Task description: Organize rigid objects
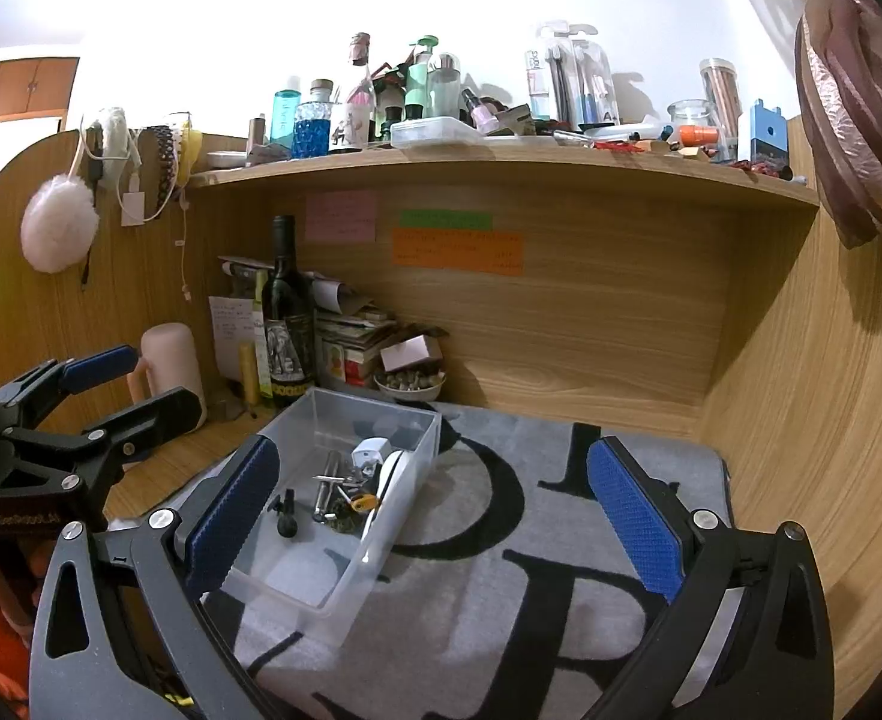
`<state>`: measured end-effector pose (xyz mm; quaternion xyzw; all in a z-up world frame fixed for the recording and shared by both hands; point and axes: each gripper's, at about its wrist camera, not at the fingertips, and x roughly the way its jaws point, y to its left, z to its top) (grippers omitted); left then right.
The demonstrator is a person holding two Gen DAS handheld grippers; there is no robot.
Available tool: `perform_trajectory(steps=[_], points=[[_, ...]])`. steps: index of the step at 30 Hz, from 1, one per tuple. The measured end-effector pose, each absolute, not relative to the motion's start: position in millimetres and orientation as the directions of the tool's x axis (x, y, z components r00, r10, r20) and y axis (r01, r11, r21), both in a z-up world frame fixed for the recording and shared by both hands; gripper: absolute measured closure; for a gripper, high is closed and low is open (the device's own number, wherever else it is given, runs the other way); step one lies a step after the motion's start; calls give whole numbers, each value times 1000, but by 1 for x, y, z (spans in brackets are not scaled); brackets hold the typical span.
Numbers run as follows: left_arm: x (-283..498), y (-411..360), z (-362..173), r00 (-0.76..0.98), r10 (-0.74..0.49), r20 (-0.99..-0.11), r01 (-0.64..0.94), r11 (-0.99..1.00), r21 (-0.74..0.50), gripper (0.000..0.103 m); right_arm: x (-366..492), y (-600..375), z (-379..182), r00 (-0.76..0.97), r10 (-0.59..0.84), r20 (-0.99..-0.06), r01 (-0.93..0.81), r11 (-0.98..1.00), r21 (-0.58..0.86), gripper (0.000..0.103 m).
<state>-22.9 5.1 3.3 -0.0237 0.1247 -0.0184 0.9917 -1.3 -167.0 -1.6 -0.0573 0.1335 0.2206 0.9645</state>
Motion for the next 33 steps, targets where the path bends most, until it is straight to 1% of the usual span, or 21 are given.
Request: perform_trajectory(steps=[23, 33], points=[[-22, 3, 3, 967, -47, -250, 35, 998, -53, 0, 0, -164, -1, 871, 402, -283, -432, 900, -52, 0], [-16, 4, 0, 963, -63, -263, 46, 996, -72, 0, 1, -161, -1, 870, 402, -286, -434, 899, -54, 0]])
